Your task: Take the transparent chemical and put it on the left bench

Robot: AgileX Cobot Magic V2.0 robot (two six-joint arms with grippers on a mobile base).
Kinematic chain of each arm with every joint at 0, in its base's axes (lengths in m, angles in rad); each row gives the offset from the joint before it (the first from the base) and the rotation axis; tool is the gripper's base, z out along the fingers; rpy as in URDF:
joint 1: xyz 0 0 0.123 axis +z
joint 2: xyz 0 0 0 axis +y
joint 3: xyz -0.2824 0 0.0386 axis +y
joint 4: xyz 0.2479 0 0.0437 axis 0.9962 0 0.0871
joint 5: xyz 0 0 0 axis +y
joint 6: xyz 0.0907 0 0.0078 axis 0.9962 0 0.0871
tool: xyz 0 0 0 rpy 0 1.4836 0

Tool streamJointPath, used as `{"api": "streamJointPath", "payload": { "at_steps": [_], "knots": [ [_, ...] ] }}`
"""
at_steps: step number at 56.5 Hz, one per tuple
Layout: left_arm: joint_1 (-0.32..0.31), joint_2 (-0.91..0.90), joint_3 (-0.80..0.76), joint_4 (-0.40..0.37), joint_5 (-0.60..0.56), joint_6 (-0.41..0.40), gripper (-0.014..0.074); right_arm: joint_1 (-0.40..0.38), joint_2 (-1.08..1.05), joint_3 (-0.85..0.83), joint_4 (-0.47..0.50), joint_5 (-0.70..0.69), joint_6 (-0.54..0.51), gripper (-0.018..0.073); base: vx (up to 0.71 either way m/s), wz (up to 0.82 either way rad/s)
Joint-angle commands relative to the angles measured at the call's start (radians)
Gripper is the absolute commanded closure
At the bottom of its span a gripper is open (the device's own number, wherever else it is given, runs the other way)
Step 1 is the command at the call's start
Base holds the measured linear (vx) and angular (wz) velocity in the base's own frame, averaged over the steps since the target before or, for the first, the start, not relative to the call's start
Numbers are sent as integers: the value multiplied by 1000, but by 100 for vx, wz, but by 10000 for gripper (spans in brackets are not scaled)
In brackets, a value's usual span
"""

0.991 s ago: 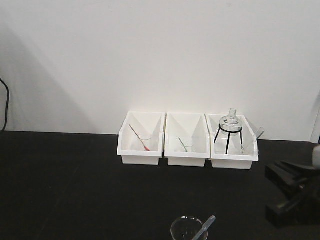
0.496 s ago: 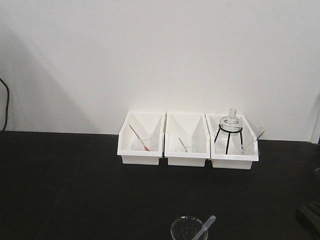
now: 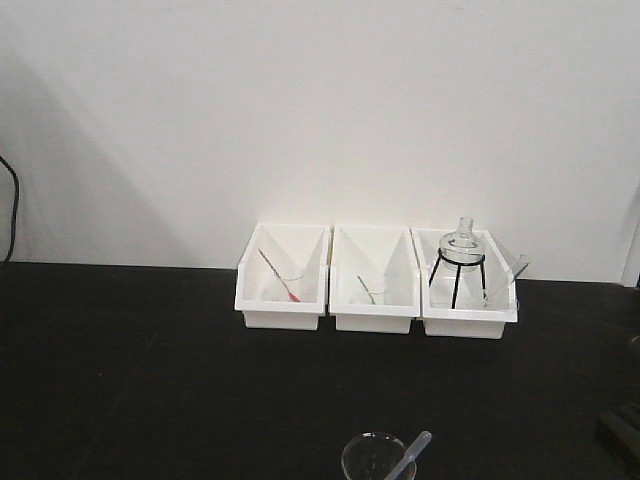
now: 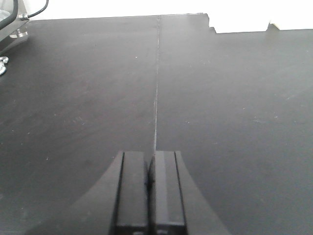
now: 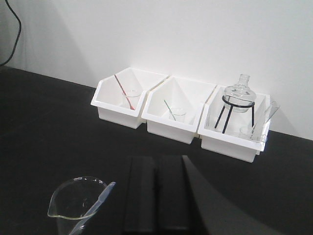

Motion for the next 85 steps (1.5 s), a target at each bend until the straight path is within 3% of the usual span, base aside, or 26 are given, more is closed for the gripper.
{"api": "streamJointPath", "payload": {
  "at_steps": [1, 6, 11, 14, 19, 37, 43, 51, 85],
  "knots": [
    [-2, -19, 16, -1, -78, -8, 600, -3, 14, -30, 113, 13, -79, 566, 0, 0],
    [-2, -19, 16, -1, -78, -8, 600, -3, 6, -30, 407, 120, -308, 566, 0, 0],
    [-2, -19, 16, -1, -78, -8, 600, -3, -30, -30, 705, 264, -697, 566, 0, 0],
    [-2, -19, 16, -1, -78, -8, 600, -3, -61, -30, 827, 358, -868, 566, 0, 0],
    [-2, -19, 16, -1, -78, -8, 600, -22, -125, -28, 925, 453, -1021, 566, 0, 0],
    [-2, -19, 16, -1, -78, -8, 600, -305, -498, 249, 1047, 347, -1010, 566, 0, 0],
    [-2, -19, 16, -1, -78, -8, 600, -358, -598, 346, 1094, 345, -1010, 566, 0, 0],
    [-2, -19, 16, -1, -78, -8, 600, -369, -680, 438, 1095, 308, -1008, 566, 0, 0],
    [-2, -19, 16, -1, -78, -8, 600, -369, -677, 435, 1067, 286, -1007, 566, 0, 0]
  ]
}}
